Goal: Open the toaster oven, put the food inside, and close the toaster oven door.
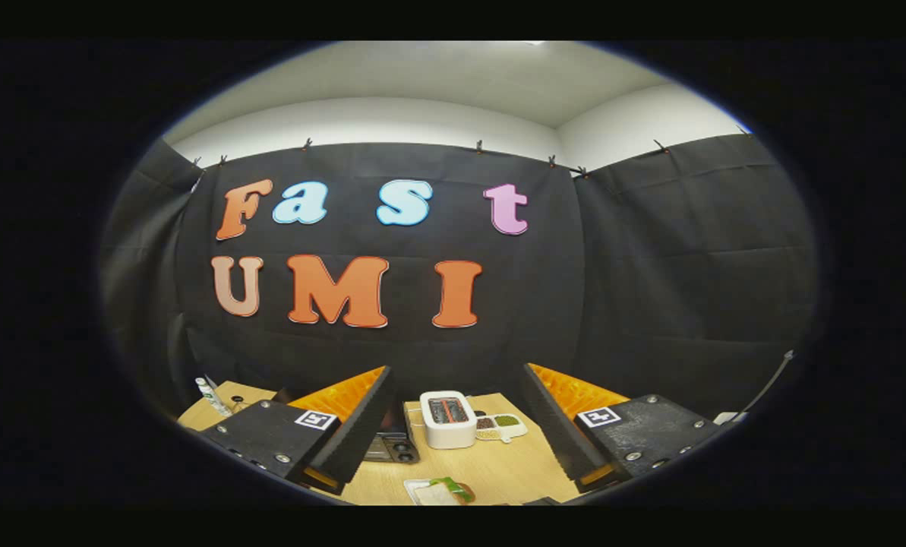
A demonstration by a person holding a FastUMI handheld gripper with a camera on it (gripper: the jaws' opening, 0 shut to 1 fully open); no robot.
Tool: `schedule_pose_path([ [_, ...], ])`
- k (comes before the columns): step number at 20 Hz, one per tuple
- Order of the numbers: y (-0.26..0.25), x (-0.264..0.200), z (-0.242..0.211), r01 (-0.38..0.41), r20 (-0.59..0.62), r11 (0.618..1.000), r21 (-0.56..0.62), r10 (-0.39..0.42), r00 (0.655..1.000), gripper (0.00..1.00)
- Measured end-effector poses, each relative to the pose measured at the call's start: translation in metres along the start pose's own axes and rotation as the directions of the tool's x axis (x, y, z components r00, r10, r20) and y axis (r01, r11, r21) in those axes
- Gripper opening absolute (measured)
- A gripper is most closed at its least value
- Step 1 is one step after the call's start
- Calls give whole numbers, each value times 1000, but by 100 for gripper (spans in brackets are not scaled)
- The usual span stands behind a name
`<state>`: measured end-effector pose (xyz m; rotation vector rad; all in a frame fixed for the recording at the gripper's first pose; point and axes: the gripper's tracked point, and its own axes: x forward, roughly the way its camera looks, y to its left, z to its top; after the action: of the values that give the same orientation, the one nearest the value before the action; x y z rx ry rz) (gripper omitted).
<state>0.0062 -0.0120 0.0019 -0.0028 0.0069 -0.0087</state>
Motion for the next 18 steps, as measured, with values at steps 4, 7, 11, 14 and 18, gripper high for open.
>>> schedule_pose_path([
  [4,2,0,1,-5,0,1000,6,5,1000,99],
  [7,4,2,0,-5,-3,1000,8,5,1000,99],
  [11,13,8,-4,-9,-11,1000,10,9,1000,99],
  [14,28,11,-9,-29,-20,999,15,29,999,99],
  [18,61,18,-19,-56,-30,998,25,57,998,99],
])
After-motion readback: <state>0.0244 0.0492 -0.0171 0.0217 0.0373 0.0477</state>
